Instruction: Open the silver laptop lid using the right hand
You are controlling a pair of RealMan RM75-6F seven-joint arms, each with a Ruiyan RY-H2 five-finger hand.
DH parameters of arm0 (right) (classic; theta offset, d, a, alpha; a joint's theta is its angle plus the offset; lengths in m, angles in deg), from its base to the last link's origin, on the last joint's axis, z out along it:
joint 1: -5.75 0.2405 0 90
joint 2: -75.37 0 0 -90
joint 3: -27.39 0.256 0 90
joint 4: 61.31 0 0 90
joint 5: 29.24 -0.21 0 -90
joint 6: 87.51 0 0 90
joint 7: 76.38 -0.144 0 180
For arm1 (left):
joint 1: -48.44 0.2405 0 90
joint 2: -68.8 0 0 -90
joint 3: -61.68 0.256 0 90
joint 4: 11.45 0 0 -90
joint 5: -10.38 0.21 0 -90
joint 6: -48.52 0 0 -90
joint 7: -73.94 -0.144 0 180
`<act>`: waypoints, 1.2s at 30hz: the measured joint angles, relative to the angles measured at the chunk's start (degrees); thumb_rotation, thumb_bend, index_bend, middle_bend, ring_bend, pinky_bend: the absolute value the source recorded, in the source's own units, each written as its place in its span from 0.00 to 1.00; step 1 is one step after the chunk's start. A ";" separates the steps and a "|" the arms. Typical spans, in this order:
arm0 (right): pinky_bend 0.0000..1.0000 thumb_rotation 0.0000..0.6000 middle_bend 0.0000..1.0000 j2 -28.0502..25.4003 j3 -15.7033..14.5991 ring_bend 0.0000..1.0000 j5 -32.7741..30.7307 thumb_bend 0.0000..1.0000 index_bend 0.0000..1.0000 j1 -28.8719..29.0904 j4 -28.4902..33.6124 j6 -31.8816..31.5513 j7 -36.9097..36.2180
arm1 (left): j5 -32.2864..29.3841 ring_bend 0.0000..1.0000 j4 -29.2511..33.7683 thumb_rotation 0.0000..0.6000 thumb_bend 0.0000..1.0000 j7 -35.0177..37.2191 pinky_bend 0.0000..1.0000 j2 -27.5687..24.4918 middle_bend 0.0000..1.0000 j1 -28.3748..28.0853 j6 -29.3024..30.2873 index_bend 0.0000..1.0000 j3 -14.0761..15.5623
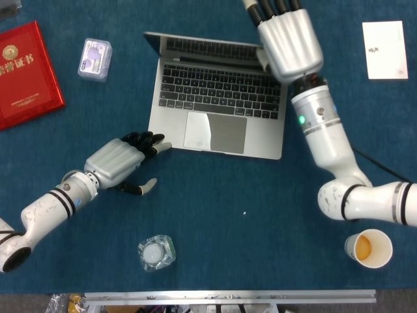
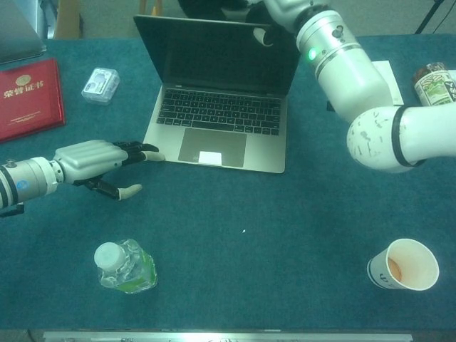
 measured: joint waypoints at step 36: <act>0.11 1.00 0.13 0.47 2.09 0.01 -4.20 0.18 0.09 2.25 -17.80 2.18 -4.06 | -0.85 0.00 0.41 0.32 0.42 -1.06 0.07 -0.23 0.02 0.09 0.07 0.05 -0.11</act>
